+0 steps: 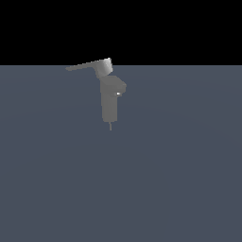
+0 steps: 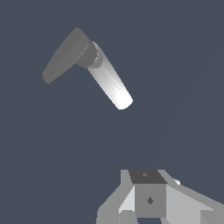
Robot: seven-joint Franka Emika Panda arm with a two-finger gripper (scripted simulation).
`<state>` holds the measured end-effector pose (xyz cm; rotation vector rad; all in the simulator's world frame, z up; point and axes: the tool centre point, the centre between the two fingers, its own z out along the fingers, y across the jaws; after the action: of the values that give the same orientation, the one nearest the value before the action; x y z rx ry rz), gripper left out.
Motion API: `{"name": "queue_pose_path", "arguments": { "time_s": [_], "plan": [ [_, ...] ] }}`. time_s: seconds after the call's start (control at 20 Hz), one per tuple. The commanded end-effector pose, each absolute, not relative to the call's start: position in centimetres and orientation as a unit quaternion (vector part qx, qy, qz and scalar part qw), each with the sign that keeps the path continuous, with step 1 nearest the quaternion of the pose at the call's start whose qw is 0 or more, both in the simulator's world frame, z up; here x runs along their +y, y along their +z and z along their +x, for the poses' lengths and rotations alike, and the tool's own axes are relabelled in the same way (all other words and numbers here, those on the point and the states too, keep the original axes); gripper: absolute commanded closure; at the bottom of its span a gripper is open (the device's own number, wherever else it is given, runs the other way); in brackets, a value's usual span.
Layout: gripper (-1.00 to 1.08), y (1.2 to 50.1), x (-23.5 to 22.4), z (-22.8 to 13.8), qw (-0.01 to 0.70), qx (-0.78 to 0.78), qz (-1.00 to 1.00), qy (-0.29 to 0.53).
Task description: Turn on the faucet by rotating a designated handle.
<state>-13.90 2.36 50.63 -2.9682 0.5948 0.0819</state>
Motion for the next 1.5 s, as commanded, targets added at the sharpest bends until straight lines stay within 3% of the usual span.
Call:
{"name": "queue_pose_path", "arguments": {
  "time_s": [0.0, 0.7, 1.45],
  "plan": [
    [1.08, 50.2, 2.9, -12.0, 0.057, 0.224, -0.972, 0.035],
    [1.08, 45.6, 6.4, -1.8, 0.034, 0.375, -0.923, 0.071],
    [1.08, 36.7, 12.1, 7.2, -0.019, 0.521, -0.849, 0.083]
  ]
}}
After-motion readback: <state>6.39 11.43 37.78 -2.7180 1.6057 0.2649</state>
